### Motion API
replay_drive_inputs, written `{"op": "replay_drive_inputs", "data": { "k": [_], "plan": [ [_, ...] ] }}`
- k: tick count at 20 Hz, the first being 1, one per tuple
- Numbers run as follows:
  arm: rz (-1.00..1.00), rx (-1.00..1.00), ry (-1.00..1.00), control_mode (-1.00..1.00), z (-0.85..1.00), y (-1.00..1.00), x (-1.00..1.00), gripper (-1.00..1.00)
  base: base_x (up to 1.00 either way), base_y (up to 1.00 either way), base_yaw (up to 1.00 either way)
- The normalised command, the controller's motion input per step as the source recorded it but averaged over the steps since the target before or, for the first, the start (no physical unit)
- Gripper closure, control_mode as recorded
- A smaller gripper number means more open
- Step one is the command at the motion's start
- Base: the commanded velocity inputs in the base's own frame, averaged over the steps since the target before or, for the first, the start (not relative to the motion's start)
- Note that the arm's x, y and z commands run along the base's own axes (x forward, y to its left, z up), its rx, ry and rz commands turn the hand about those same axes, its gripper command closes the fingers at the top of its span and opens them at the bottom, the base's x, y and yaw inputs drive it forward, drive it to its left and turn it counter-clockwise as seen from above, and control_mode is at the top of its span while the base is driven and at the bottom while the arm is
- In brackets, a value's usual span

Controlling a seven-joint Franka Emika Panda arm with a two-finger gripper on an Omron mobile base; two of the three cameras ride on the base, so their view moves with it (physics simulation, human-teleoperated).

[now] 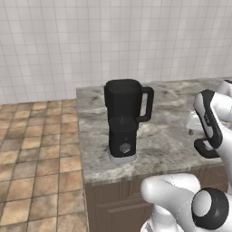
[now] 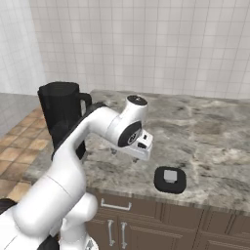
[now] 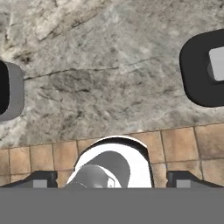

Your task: Close the lid blender by securely placing the lid on top.

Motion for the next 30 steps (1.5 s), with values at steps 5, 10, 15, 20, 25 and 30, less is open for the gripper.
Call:
{"op": "replay_drive_inputs", "data": {
  "k": [5,10,15,20,25,30],
  "plan": [
    [0.02,0.00,0.14,-1.00,-0.31,-0.86,0.51,-1.00,0.00,0.00,0.00],
    [0.02,0.00,0.13,-1.00,-0.21,-0.74,0.28,-1.00,0.00,0.00,0.00],
    [0.06,0.00,0.08,-1.00,-0.32,-0.28,0.27,-1.00,0.00,0.00,0.00],
    [0.11,0.00,-0.01,-1.00,-0.31,-0.11,0.11,-1.00,0.00,0.00,0.00],
    [0.13,0.00,0.00,-1.00,-0.37,-0.35,0.07,-1.00,0.00,0.00,0.00],
    [0.14,0.00,0.00,-1.00,-0.40,-0.34,0.12,-1.00,0.00,0.00,0.00]
  ]
}}
